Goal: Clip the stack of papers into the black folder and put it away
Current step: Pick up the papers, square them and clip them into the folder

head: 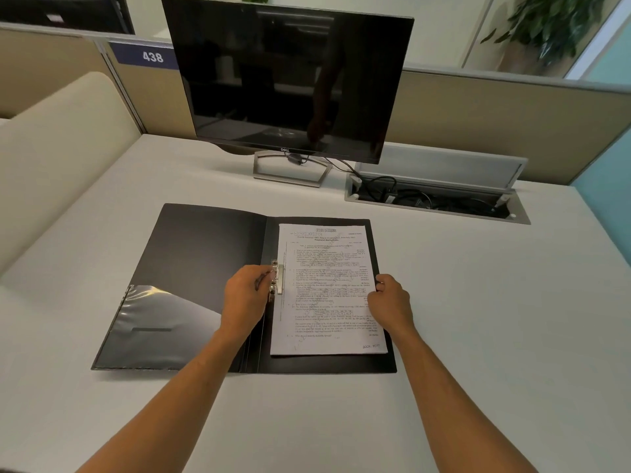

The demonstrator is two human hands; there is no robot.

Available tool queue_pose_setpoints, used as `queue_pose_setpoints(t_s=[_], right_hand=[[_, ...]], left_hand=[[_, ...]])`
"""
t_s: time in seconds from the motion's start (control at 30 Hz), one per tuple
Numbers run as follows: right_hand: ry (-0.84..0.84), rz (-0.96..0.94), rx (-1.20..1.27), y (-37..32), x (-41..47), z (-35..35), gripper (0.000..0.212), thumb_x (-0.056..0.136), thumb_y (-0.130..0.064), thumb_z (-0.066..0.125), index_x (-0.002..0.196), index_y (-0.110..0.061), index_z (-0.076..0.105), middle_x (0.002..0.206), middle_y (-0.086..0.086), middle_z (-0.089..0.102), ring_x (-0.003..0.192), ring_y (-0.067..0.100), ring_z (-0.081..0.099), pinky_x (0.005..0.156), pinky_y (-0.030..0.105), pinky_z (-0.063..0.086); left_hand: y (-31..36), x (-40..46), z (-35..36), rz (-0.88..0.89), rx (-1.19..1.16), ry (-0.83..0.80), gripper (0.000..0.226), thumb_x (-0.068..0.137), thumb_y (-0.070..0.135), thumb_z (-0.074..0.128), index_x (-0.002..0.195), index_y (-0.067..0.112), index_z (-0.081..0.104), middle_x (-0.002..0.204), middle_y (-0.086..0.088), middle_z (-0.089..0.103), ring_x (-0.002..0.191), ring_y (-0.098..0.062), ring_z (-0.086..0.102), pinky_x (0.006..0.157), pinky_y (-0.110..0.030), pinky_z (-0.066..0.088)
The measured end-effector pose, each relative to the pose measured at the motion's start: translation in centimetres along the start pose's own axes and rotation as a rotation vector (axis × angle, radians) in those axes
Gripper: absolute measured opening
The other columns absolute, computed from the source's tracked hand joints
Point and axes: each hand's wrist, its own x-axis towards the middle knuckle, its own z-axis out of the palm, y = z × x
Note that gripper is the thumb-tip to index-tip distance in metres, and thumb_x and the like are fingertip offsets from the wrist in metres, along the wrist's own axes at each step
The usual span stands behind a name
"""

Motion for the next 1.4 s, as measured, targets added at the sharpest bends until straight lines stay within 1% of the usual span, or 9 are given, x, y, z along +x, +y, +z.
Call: queue_pose_setpoints(t_s=[0.07,0.2,0.33,0.5,0.73,0.93,1.07,1.2,1.4], right_hand=[[-0.022,-0.001,-0.022,-0.1,0.1,-0.1,0.030,0.096,-0.014,0.050,0.126,-0.012,0.049,0.128,0.008,0.060,0.092,0.016,0.054,0.072,0.026,0.046],[-0.032,0.001,-0.046,-0.2,0.2,-0.2,0.029,0.096,-0.014,0.050,0.124,-0.012,0.048,0.128,0.008,0.060,0.095,0.018,0.057,0.074,0.027,0.049],[-0.040,-0.001,-0.053,-0.1,0.0,-0.3,0.030,0.095,-0.013,0.050,0.125,-0.012,0.048,0.129,0.008,0.060,0.104,0.023,0.060,0.077,0.029,0.051],[-0.036,-0.042,-0.104,0.3,-0.2,-0.1,0.031,0.093,-0.017,0.055,0.123,-0.013,0.047,0.127,0.007,0.061,0.102,0.023,0.062,0.071,0.025,0.048],[0.006,-0.084,-0.176,0.9,-0.9,0.7,0.036,0.094,-0.013,0.053,0.129,-0.011,0.045,0.131,0.008,0.058,0.106,0.024,0.062,0.062,0.014,0.043],[0.034,-0.141,-0.196,1.1,-0.9,1.4,0.030,0.091,-0.011,0.055,0.121,-0.010,0.052,0.123,0.008,0.062,0.088,0.014,0.054,0.070,0.022,0.052],[0.050,-0.158,-0.208,1.5,-0.6,1.9,0.031,0.092,-0.012,0.053,0.122,-0.011,0.052,0.122,0.007,0.060,0.087,0.012,0.051,0.073,0.025,0.053],[0.079,-0.196,-0.240,2.4,-0.4,2.9,0.026,0.091,-0.020,0.057,0.115,-0.016,0.052,0.120,0.007,0.060,0.098,0.017,0.056,0.082,0.036,0.058],[0.114,-0.275,-0.390,3.1,-0.7,3.6,0.025,0.094,-0.021,0.051,0.117,-0.012,0.052,0.123,0.009,0.057,0.114,0.023,0.047,0.093,0.038,0.051]], left_hand=[[0.1,-0.4,0.1,-0.012,-0.018,0.023,0.023,0.093,0.022,0.060,0.109,0.010,0.069,0.105,-0.007,0.071,0.092,-0.019,0.065,0.083,-0.030,0.053],[0.0,-0.9,0.3,-0.011,-0.017,0.029,0.019,0.094,0.020,0.058,0.105,0.009,0.070,0.099,-0.006,0.072,0.085,-0.016,0.064,0.071,-0.018,0.046],[-0.3,-1.7,0.6,0.008,0.027,0.028,0.021,0.095,0.021,0.055,0.106,0.009,0.069,0.103,-0.008,0.071,0.084,-0.014,0.060,0.073,-0.023,0.048],[-0.6,-3.4,1.5,0.083,0.129,0.046,0.028,0.091,0.022,0.059,0.110,0.005,0.068,0.115,-0.013,0.068,0.101,-0.028,0.063,0.088,-0.027,0.043],[-2.6,-4.5,1.9,0.145,0.345,-0.025,0.046,0.085,0.045,0.051,0.108,0.011,0.072,0.113,-0.008,0.071,0.096,-0.027,0.065,0.088,-0.040,0.052],[-3.2,-5.0,2.3,0.183,0.420,-0.094,0.046,0.086,0.042,0.050,0.108,0.008,0.072,0.112,-0.008,0.071,0.097,-0.027,0.065,0.088,-0.040,0.053],[-2.8,-5.0,2.4,0.176,0.442,-0.118,0.050,0.091,0.044,0.041,0.106,0.008,0.071,0.108,-0.008,0.072,0.092,-0.025,0.065,0.084,-0.038,0.052],[-2.6,-5.2,2.4,0.174,0.452,-0.118,0.072,0.092,0.056,0.018,0.106,0.008,0.070,0.107,-0.007,0.072,0.091,-0.025,0.064,0.085,-0.037,0.052],[-2.7,-5.0,2.2,0.174,0.457,-0.116,0.082,0.091,0.062,0.009,0.108,0.010,0.069,0.110,-0.005,0.071,0.093,-0.025,0.063,0.090,-0.038,0.051]])
